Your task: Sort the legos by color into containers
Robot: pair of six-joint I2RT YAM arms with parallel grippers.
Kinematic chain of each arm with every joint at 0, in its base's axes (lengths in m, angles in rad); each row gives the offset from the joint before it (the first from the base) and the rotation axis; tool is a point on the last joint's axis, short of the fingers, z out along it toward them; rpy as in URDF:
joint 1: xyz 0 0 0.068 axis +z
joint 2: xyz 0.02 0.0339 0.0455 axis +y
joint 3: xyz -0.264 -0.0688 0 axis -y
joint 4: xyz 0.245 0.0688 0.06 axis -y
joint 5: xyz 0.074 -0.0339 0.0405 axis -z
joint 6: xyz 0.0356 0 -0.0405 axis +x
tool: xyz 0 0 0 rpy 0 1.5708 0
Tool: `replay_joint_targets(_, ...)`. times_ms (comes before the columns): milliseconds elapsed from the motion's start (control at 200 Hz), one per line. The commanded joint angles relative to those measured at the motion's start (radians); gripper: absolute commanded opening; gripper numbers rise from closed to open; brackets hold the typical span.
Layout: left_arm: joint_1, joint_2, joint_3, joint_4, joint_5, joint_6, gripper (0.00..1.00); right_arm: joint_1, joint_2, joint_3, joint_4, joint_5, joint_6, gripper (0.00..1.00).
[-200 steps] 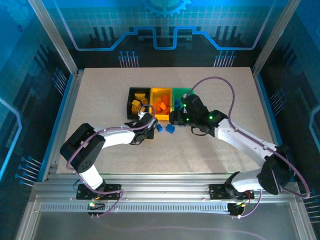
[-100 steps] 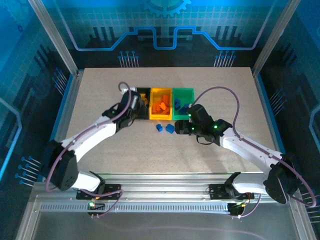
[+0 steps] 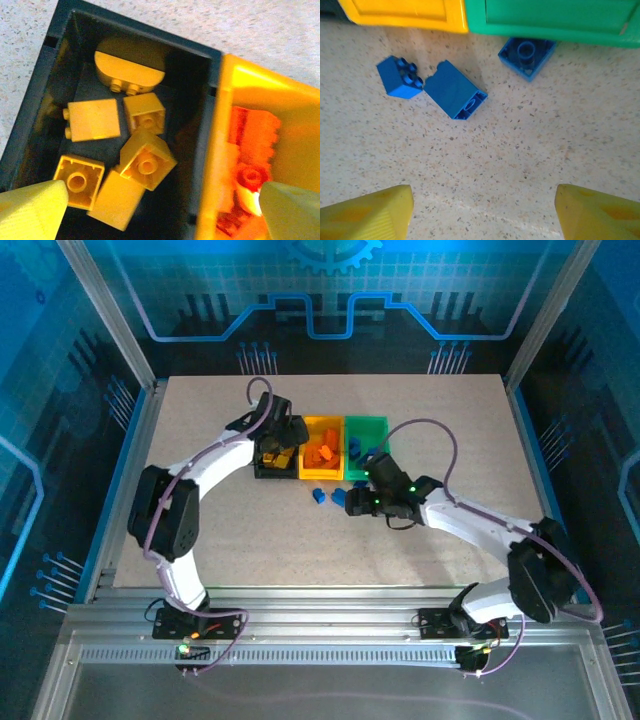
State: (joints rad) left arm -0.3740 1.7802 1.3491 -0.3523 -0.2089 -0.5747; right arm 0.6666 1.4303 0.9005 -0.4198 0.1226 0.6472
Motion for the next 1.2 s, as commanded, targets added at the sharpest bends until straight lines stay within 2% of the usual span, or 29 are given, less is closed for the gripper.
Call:
replay_joint_targets(0,-0.066,-0.183,-0.050,0.036,0.044,0.005,0.99,-0.002,0.081,0.046,0.065,-0.041,-0.019,0.77)
replay_joint_targets(130,-0.168,-0.380,-0.222,0.101,0.007,0.001,0.99,-0.001,0.178,0.106,0.091,-0.039,0.008,0.77)
replay_joint_targets(290,-0.267,-0.597,-0.485,0.158,-0.053,-0.067,0.99,0.005,0.249,0.134,0.153,-0.010,0.168,0.77)
replay_joint_targets(460,-0.285,-0.771,-0.697,0.170,-0.077,-0.183,0.99,0.014,0.323,0.201,0.107,0.063,0.313,0.78)
replay_joint_targets(580,-0.286,-0.844,-0.769,0.160,-0.096,-0.225,0.99,0.013,0.396,0.264,0.056,0.077,0.375,0.77)
replay_joint_targets(815,-0.287,-0.865,-0.808,0.139,-0.107,-0.248,0.99,0.010,0.476,0.319,-0.017,0.086,0.445,0.72)
replay_joint_targets(895,-0.285,-0.855,-0.800,0.133,-0.114,-0.243,0.99,0.010,0.455,0.287,-0.018,0.098,0.454,0.64)
replay_joint_targets(1031,-0.285,-0.817,-0.784,0.176,-0.096,-0.212,0.99,0.008,0.382,0.205,-0.004,0.104,0.437,0.44)
replay_joint_targets(1196,-0.287,-0.668,-0.715,0.231,-0.032,-0.153,0.99,0.007,0.222,0.096,0.014,0.106,0.368,0.32)
